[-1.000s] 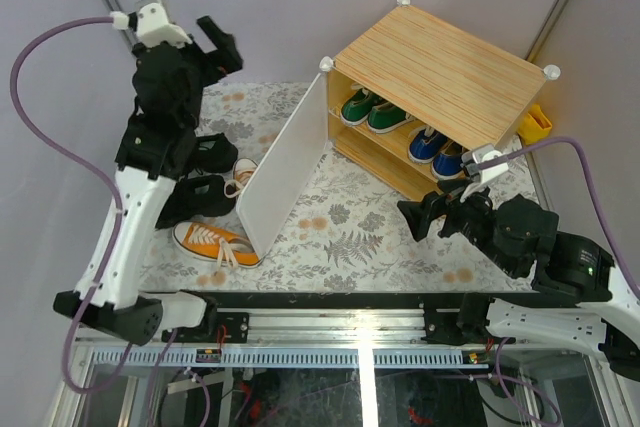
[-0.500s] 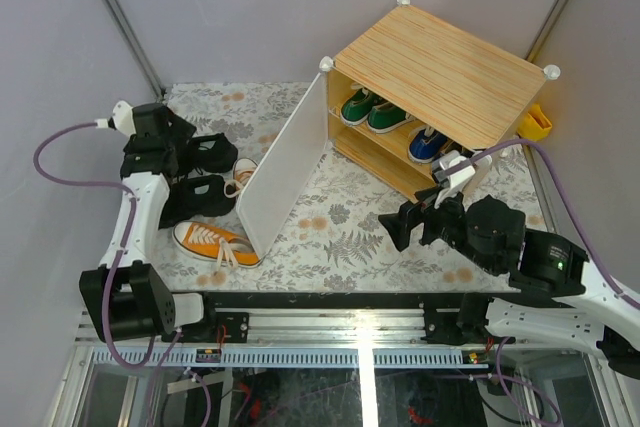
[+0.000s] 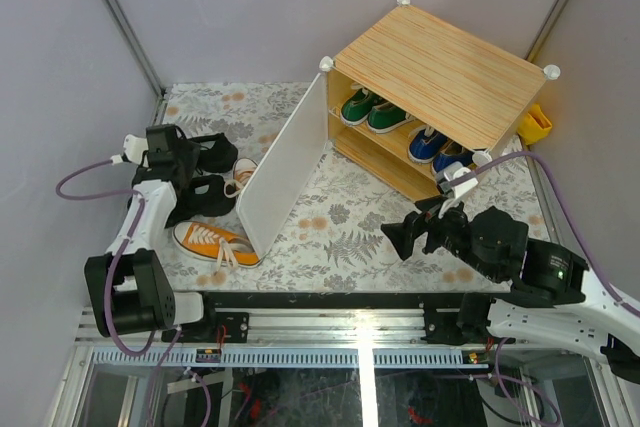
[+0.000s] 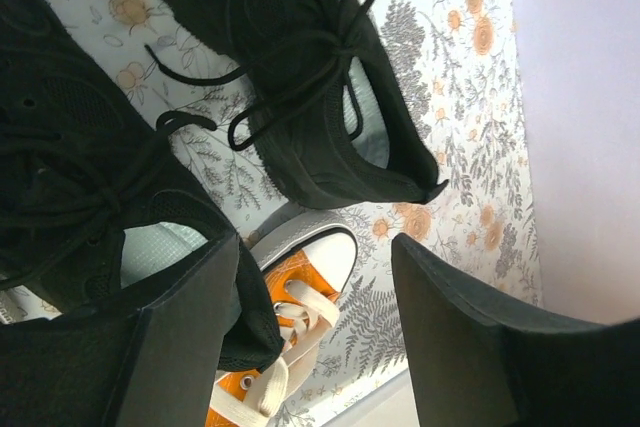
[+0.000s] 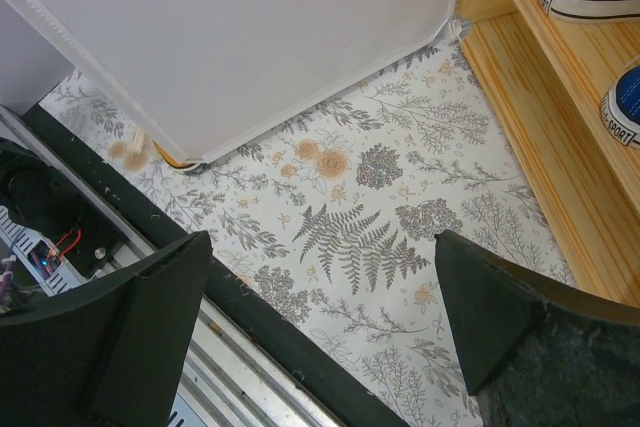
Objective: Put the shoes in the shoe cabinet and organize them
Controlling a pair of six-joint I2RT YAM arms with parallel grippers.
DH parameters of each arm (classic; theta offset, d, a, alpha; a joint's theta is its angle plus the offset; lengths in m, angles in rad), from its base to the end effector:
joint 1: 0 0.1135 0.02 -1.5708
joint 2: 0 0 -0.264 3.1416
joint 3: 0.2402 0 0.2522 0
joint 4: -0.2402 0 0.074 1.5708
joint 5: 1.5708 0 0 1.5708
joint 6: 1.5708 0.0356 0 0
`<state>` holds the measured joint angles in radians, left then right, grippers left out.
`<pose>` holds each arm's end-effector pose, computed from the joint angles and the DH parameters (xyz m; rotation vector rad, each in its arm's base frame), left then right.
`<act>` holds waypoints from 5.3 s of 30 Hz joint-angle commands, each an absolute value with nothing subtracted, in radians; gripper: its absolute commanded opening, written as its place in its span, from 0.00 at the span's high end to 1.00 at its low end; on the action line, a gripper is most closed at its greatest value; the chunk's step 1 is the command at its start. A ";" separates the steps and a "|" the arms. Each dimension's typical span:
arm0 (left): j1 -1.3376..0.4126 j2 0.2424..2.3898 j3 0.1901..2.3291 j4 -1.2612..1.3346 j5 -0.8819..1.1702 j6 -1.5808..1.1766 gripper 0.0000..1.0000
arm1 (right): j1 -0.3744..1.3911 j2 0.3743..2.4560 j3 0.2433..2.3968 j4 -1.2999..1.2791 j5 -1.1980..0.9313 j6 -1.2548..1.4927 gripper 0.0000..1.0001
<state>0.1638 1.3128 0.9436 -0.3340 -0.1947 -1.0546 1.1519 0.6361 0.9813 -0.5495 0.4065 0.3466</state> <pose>0.2809 0.0534 0.2659 -1.3820 1.8015 -0.2528 0.0626 0.1060 0.3880 -0.4253 1.7653 0.7227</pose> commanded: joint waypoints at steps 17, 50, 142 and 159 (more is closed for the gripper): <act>0.047 1.538 0.874 -0.041 -0.125 -1.026 0.40 | 1.154 0.670 0.993 -0.503 0.467 0.341 0.01; -0.011 1.425 0.744 -0.328 -0.125 -0.876 0.73 | 1.154 0.599 0.940 -0.502 0.464 0.381 0.01; -1.291 1.374 1.395 -0.389 -0.416 -0.108 0.00 | 1.154 0.500 1.231 -0.727 0.825 0.305 0.01; -0.134 1.377 1.547 -0.421 -0.175 -0.575 0.25 | 1.154 0.573 1.167 -0.640 0.703 0.318 0.01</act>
